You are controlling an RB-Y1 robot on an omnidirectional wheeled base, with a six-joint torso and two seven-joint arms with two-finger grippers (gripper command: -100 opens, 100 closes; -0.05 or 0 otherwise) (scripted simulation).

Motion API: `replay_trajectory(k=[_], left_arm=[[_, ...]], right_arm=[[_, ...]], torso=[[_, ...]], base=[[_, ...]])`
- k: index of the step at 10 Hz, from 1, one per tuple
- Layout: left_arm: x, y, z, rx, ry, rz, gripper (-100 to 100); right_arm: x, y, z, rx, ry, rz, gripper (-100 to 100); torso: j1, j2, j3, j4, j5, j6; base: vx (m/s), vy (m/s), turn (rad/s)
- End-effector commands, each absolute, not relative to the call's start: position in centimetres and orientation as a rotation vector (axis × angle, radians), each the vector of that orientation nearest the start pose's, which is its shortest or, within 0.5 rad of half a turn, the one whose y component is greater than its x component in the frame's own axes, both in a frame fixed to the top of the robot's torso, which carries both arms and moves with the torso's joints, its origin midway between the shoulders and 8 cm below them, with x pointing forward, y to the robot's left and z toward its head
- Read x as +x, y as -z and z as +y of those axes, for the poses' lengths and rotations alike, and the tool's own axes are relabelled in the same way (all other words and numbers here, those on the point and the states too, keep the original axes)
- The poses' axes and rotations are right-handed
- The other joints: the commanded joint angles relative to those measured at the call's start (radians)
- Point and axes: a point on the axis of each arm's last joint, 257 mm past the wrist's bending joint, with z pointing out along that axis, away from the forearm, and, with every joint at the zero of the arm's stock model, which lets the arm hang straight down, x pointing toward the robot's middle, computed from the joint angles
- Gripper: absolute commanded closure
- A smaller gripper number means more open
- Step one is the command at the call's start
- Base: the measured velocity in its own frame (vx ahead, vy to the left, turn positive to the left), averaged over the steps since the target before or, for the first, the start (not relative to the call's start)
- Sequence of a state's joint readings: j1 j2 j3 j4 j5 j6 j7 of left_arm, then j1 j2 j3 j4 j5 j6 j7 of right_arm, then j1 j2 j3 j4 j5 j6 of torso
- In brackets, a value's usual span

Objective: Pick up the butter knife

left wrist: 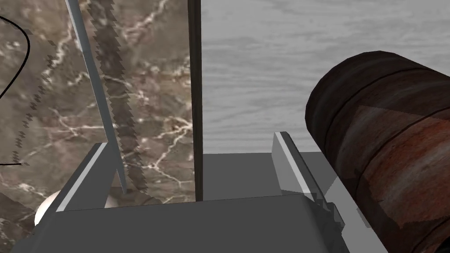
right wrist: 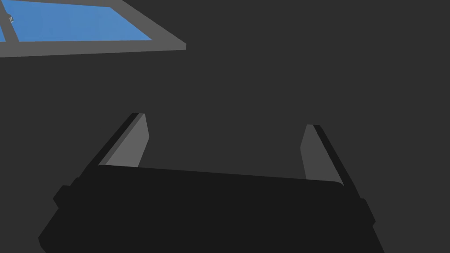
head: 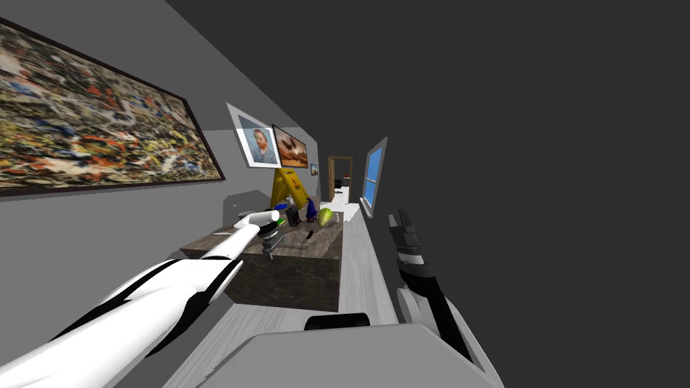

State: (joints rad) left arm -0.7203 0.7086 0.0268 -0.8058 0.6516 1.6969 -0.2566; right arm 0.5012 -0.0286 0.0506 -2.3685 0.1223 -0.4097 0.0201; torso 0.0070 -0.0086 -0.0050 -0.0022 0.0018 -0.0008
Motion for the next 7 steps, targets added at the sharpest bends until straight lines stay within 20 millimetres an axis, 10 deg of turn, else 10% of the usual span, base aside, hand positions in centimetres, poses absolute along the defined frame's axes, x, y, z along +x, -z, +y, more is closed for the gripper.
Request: replay_trajectory(k=[1,4,5,6,7], left_arm=[[43.4,31.5,41.0,-2.253,0.12,2.338,-100],[43.5,31.6,39.5,-2.245,0.172,2.378,-100],[43.5,31.6,39.4,-2.243,0.176,2.383,0],[43.5,32.7,39.0,-2.245,0.178,2.378,-100],[43.4,33.4,38.8,-2.246,0.179,2.375,-100]], right_arm=[[34.5,-4.4,-24.6,0.563,-1.25,0.709,0],[34.5,-4.4,-24.6,0.563,-1.25,0.709,0],[34.5,-4.4,-24.6,0.563,-1.25,0.708,0],[34.5,-4.4,-24.6,0.563,-1.25,0.708,0],[34.5,-4.4,-24.6,0.563,-1.25,0.708,0]], torso=[[0.0,0.0,0.0,0.0,0.0,0.0],[-0.003,-0.003,-0.002,-0.001,-0.001,0.0],[-0.005,0.004,0.002,0.001,-0.001,0.0],[-0.006,0.006,0.004,0.001,-0.002,0.0],[-0.006,0.007,0.004,0.002,-0.001,0.0]], base=[[0.155,0.087,-0.015],[0.102,0.044,-0.021],[0.0,0.0,0.0],[-0.006,0.007,-0.022],[-0.012,0.011,-0.024]])
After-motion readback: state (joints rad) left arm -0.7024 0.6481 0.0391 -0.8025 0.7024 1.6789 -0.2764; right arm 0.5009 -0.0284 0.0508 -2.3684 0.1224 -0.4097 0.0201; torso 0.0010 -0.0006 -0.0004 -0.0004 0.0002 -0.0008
